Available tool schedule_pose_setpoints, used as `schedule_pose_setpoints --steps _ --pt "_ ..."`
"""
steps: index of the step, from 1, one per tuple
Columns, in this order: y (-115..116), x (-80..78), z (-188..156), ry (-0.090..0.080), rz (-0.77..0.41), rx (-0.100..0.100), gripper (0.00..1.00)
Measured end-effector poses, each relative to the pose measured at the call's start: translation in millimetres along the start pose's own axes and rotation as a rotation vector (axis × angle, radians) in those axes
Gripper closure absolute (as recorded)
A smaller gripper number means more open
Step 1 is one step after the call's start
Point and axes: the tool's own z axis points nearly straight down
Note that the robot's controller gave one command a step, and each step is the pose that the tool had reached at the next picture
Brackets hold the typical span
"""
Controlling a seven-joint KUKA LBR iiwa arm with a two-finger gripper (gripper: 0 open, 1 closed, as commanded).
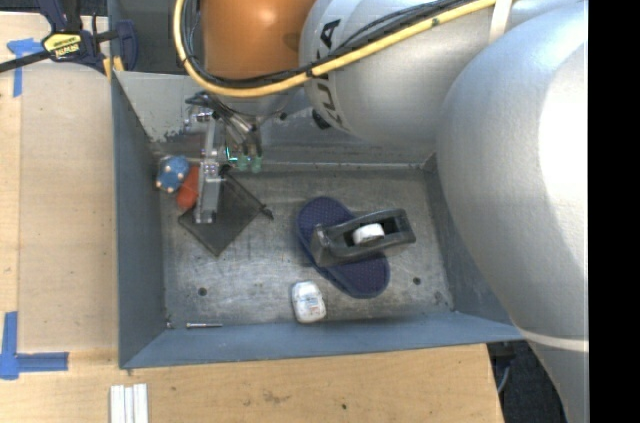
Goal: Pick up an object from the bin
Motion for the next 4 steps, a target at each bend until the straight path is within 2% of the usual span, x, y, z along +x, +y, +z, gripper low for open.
schedule_pose_setpoints --steps 1,2,3,4 --pt "-38 15.3 109 -0.002 0.211 0.000 0.00" --pt "-37 12.4 105 -0.011 0.212 -0.004 1.00" --pt "-51 10.3 -96 -0.018 0.135 -0.005 1.00" --pt "-126 43.2 -29 -0.001 0.036 0.003 1.00"
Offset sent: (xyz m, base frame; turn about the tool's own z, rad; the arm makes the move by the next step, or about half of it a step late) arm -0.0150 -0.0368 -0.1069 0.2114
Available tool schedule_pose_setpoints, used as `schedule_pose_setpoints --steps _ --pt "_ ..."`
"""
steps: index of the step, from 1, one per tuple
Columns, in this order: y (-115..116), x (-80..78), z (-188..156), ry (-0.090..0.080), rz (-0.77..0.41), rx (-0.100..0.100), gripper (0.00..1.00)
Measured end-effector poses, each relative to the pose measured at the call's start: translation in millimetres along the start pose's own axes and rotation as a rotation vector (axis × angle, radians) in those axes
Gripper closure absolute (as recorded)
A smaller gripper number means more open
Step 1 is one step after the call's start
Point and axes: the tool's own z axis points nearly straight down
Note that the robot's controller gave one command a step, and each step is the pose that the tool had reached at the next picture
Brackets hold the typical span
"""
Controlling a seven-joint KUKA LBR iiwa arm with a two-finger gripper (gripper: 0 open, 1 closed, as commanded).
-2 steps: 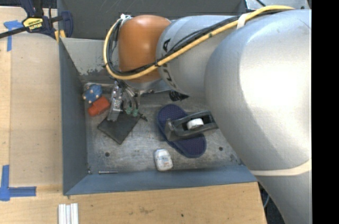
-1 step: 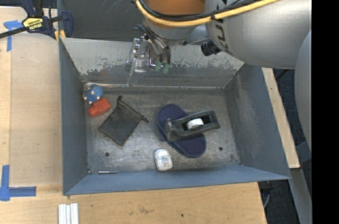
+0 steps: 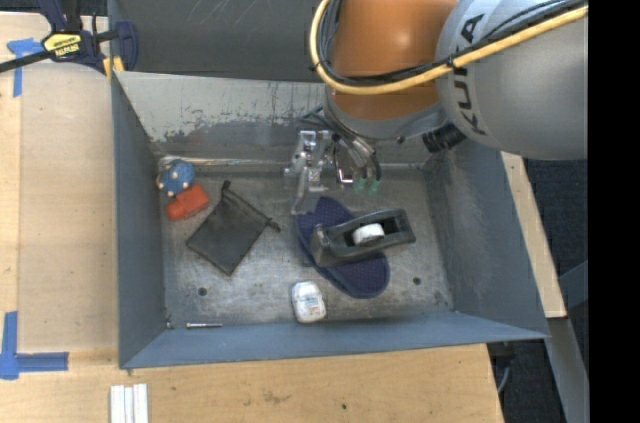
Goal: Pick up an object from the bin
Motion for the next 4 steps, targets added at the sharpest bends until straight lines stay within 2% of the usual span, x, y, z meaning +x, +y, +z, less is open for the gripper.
schedule_pose_setpoints --steps 1,2,3,4 --pt "5 -1.4 -3 -0.007 -0.004 -0.005 0.00" --pt "-21 51.2 86 0.004 -0.056 -0.002 0.00" --pt "-87 36.8 119 -0.016 -0.269 -0.006 0.00" --pt "-98 6.5 140 -0.009 -0.253 -0.013 0.00"
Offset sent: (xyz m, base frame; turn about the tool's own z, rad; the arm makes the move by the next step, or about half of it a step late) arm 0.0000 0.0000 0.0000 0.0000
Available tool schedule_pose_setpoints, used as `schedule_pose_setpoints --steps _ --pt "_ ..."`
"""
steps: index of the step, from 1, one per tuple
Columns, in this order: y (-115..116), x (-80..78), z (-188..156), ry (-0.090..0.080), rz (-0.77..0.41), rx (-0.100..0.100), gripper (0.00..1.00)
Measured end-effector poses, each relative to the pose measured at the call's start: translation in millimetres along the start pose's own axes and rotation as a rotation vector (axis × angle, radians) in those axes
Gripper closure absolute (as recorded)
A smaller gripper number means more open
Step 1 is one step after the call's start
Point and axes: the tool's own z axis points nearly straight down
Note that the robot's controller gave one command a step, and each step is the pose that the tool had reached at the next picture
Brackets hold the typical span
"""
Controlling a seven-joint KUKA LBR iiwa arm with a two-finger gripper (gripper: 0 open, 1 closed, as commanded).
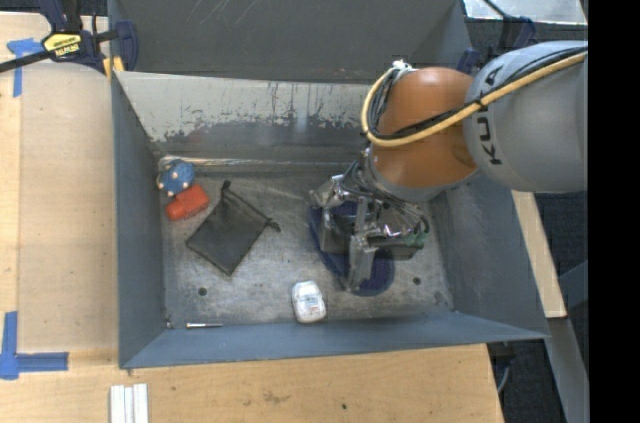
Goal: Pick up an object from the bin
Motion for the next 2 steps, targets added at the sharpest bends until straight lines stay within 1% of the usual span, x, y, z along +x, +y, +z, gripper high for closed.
schedule_pose_setpoints --steps 1,2 --pt "43 -7.7 -112 -0.007 0.254 0.008 0.00" --pt "20 7.0 -11 -0.009 0.472 0.008 0.00"
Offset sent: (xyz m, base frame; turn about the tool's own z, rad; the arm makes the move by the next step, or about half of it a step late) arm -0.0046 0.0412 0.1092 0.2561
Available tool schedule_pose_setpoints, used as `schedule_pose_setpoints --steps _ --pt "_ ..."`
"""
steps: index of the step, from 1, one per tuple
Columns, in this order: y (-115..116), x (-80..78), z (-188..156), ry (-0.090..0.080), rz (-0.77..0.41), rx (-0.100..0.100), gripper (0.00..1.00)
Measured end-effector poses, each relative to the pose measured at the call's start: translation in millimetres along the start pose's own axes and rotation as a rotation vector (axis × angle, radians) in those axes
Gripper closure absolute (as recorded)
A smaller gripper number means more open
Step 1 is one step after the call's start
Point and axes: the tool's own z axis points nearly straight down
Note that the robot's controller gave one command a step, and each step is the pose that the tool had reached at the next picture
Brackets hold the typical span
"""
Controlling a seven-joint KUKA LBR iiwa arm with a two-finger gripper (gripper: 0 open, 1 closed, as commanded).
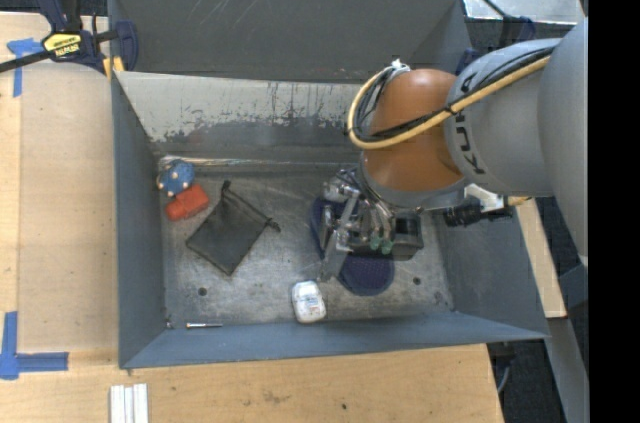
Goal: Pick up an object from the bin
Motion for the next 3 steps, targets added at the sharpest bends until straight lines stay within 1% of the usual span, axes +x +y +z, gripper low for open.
schedule_pose_setpoints --steps 1,2,3 --pt "-10 -15.7 11 -0.004 -0.016 -0.007 0.00" --pt "-10 -22.5 5 -0.029 -0.011 -0.011 1.00" --pt "-6 -42.7 -109 0.006 -0.311 0.002 1.00"
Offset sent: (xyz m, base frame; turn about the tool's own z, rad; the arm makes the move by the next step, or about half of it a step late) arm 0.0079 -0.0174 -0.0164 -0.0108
